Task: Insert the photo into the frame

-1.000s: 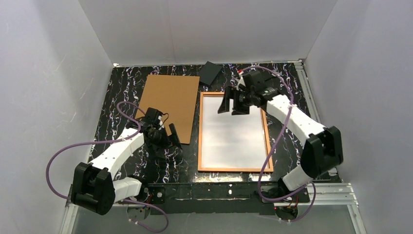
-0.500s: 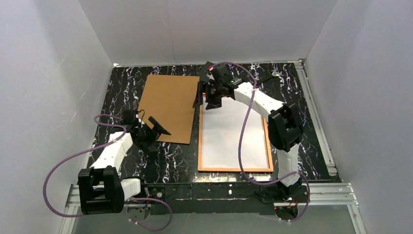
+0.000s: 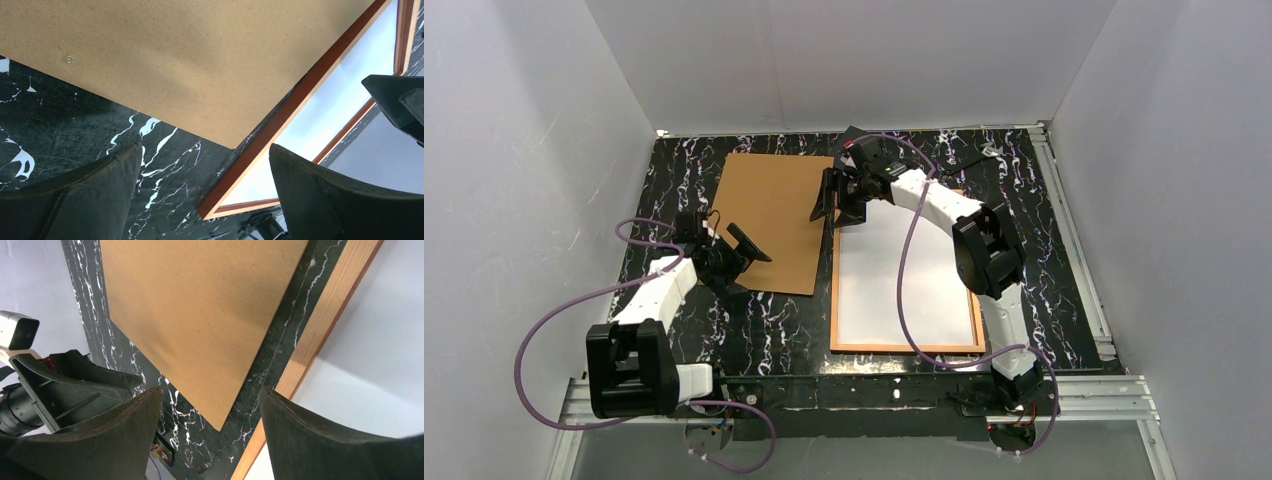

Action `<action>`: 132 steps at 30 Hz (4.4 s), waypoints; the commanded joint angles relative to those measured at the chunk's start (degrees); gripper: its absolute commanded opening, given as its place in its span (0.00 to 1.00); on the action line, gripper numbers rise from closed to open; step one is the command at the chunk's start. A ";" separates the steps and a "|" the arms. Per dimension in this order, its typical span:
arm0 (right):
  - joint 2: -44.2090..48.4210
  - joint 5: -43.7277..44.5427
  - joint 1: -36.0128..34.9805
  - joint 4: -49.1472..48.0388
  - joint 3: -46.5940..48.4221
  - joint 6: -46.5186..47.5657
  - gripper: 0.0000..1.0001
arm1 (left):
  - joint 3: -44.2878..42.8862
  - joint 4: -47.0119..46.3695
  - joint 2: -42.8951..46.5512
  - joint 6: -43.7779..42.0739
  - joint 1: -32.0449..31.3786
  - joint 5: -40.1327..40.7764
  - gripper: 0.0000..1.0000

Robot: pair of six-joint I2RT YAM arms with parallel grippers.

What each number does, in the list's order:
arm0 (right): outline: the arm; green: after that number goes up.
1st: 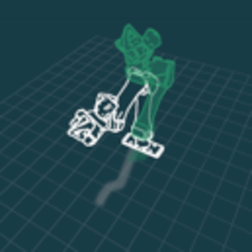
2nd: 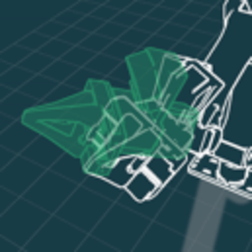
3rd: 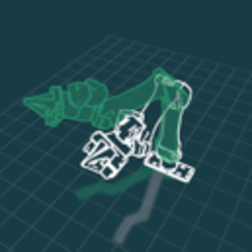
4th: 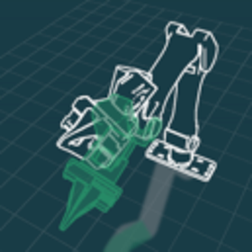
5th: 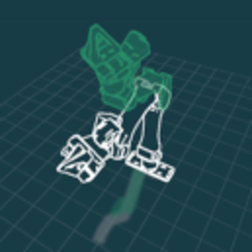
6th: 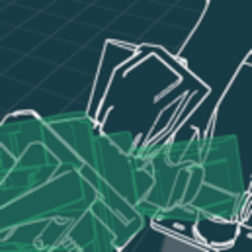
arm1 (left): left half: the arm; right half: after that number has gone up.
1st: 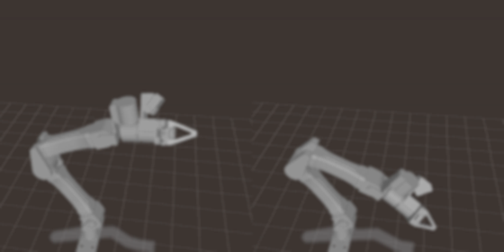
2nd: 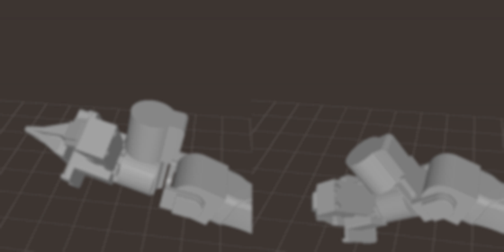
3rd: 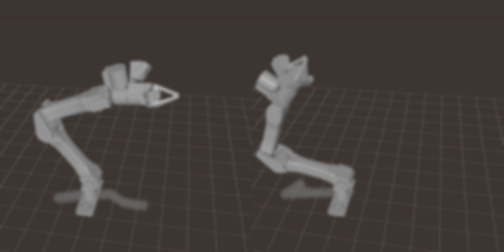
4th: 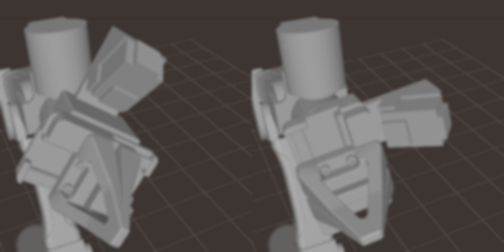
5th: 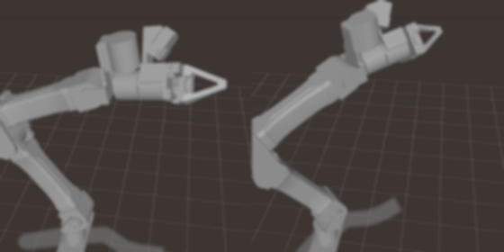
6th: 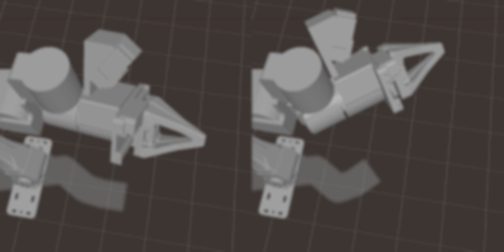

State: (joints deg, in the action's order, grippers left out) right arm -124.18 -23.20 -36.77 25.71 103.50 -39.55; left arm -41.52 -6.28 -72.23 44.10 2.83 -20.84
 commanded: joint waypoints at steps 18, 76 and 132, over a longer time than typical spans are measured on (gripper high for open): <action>-9.70 2.75 -2.15 -2.73 4.92 -6.10 0.83 | 0.04 2.34 1.65 -5.34 0.25 4.70 0.93; 14.19 -10.22 -1.41 -26.84 -23.74 -5.85 0.01 | -16.16 26.98 19.54 -14.37 0.16 1.67 0.93; 23.81 37.42 -26.95 50.84 23.64 6.97 0.01 | -41.69 35.36 12.21 3.48 -22.97 8.15 0.98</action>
State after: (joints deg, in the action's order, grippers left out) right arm -100.05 12.47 -61.82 73.12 127.07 -31.20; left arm -80.05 29.91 -55.79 43.72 -19.38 -10.33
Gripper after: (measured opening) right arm 0.085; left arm 0.980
